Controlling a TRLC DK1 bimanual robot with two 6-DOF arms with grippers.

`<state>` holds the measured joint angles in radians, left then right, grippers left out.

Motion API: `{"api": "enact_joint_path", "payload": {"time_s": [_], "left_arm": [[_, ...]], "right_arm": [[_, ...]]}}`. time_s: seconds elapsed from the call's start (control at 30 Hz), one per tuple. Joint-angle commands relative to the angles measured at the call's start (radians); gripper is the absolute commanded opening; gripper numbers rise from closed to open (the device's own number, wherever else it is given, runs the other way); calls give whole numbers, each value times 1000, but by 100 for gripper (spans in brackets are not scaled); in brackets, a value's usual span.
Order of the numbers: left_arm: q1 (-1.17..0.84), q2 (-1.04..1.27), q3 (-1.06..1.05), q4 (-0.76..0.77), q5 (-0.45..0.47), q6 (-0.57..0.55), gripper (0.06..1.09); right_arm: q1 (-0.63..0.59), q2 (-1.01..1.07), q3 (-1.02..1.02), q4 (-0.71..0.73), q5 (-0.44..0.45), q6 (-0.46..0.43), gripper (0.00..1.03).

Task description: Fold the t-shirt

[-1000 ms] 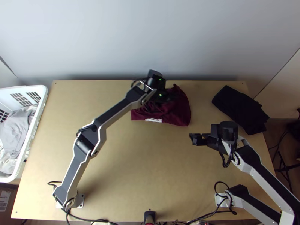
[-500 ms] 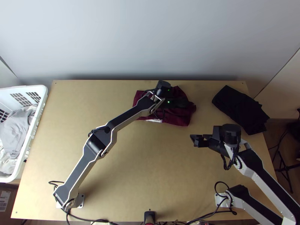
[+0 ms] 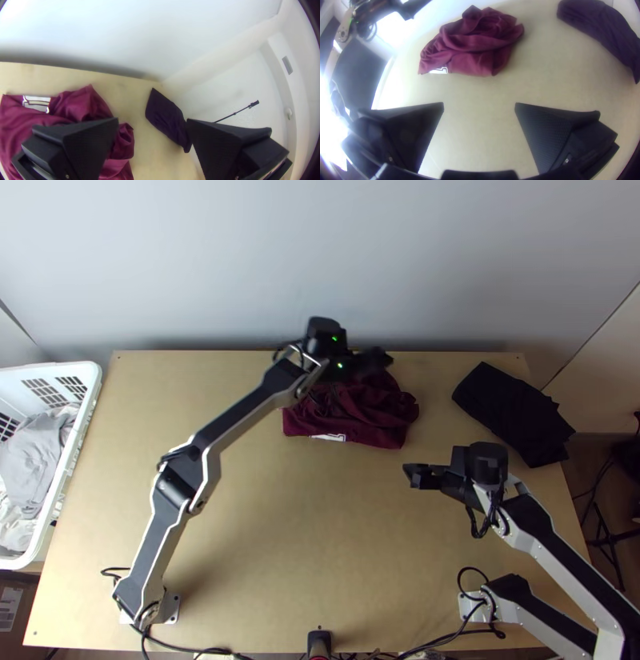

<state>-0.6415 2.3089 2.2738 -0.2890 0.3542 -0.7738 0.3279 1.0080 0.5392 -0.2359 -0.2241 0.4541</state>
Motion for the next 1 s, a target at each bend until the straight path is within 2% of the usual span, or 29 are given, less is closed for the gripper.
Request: {"api": "enact_joint_path", "payload": {"time_s": [0.0,0.13,0.3,0.5,0.73,0.97], "left_arm": [[92,-143,-33,-118,6,47,104],[152,-215,-79,-257,0,149,104],[198,-290,-132,-404,-12,307,104],[212,-436,-330,-391,-100,423,104],[256,-552,-490,-381,-132,449,104],[316,-663,-599,-355,-135,456,104]], "right_arm": [[-35,130,-4,112,-31,67,99],[-62,254,21,187,-54,93,99],[-89,366,102,210,-96,118,99],[-95,535,219,274,-172,146,99],[-44,744,400,248,-231,136,99],[-9,857,482,244,-242,147,99]]}}
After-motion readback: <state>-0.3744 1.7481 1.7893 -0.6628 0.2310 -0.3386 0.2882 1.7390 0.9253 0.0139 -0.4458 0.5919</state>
